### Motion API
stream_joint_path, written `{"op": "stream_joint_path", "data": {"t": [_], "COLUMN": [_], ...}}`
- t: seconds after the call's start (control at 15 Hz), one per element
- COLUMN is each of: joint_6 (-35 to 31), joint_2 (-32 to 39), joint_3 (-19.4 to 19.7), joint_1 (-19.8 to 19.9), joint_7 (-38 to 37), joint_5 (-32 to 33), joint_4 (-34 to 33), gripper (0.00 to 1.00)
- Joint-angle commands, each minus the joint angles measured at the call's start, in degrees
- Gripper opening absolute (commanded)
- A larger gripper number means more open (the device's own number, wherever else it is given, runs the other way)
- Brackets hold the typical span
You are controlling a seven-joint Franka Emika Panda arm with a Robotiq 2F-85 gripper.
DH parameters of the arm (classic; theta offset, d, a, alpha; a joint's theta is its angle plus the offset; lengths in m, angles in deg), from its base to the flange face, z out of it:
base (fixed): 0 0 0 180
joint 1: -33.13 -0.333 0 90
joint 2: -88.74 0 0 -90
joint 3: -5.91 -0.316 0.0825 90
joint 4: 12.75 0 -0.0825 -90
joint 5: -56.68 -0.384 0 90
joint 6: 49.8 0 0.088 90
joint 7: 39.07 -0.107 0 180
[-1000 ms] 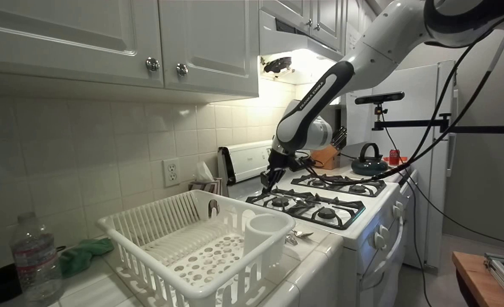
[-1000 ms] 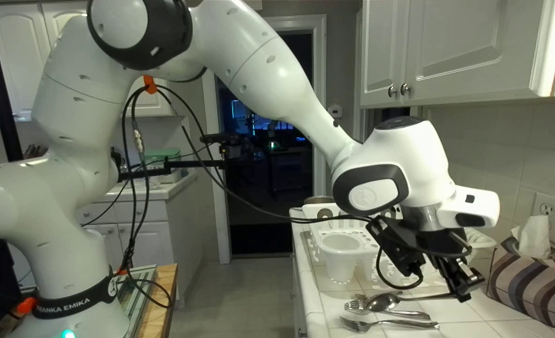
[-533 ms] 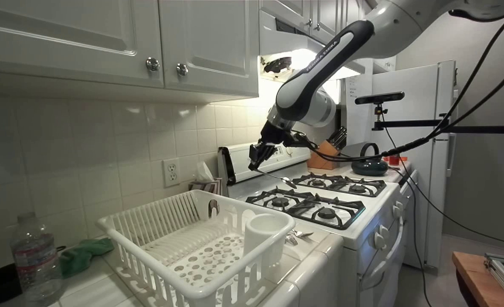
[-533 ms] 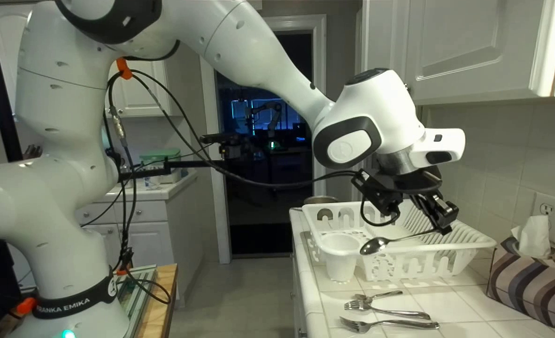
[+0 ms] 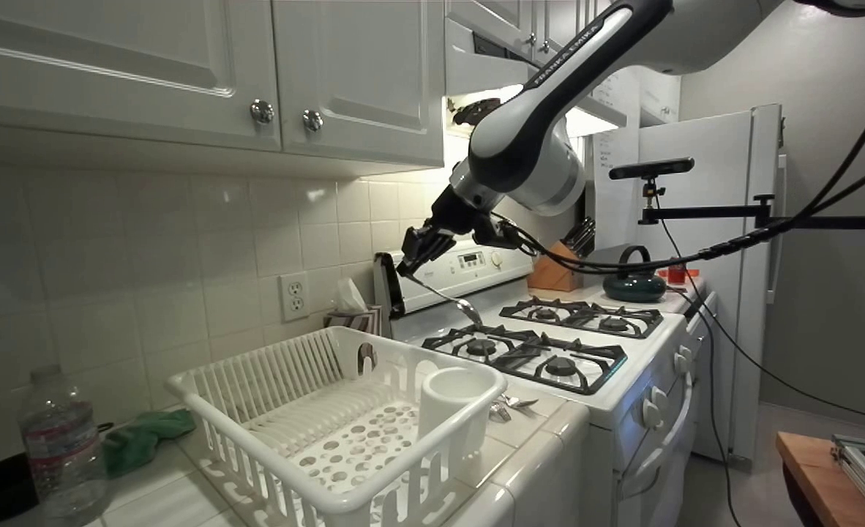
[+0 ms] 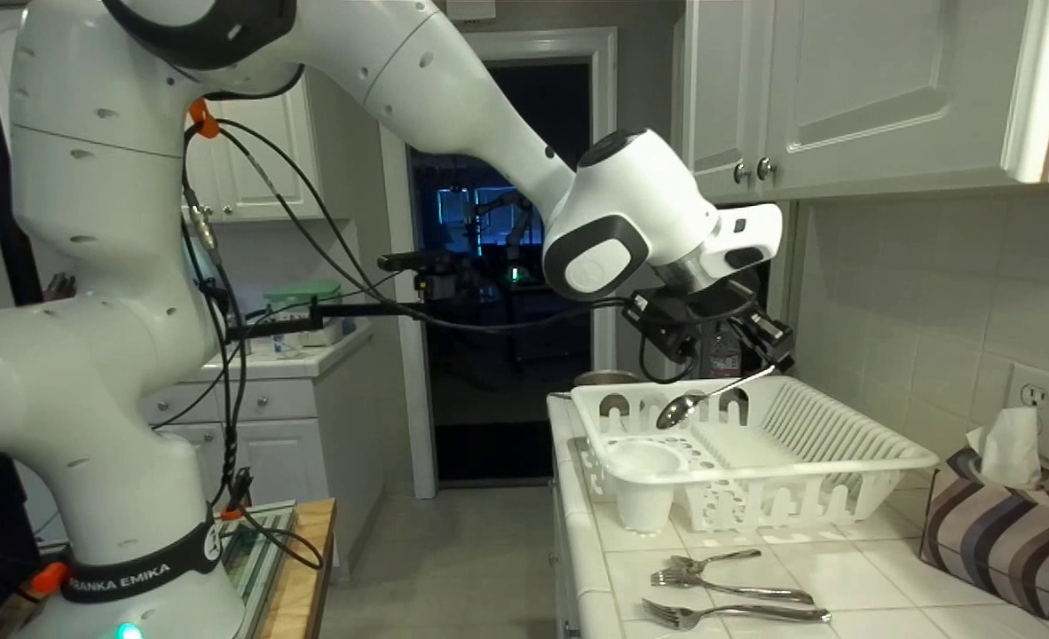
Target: Put one silver spoon and silver fork on the dishrack.
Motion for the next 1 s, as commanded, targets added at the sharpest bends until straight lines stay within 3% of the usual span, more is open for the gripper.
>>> {"op": "stream_joint_path", "data": {"t": [0.0,0.27,0.47,0.93], "joint_6": [-7.7,-15.5,-20.7,-32.5], "joint_2": [-1.2,1.0,3.1,9.4], "joint_3": [-9.0,-19.6,-25.2,-30.5], "joint_1": [4.2,11.1,16.6,26.8], "joint_7": [4.6,4.3,3.7,2.5], "joint_5": [-4.7,-1.3,2.7,14.8], "joint_4": [4.2,6.9,9.4,15.0], "gripper": [0.04,0.04,0.04,0.04]}}
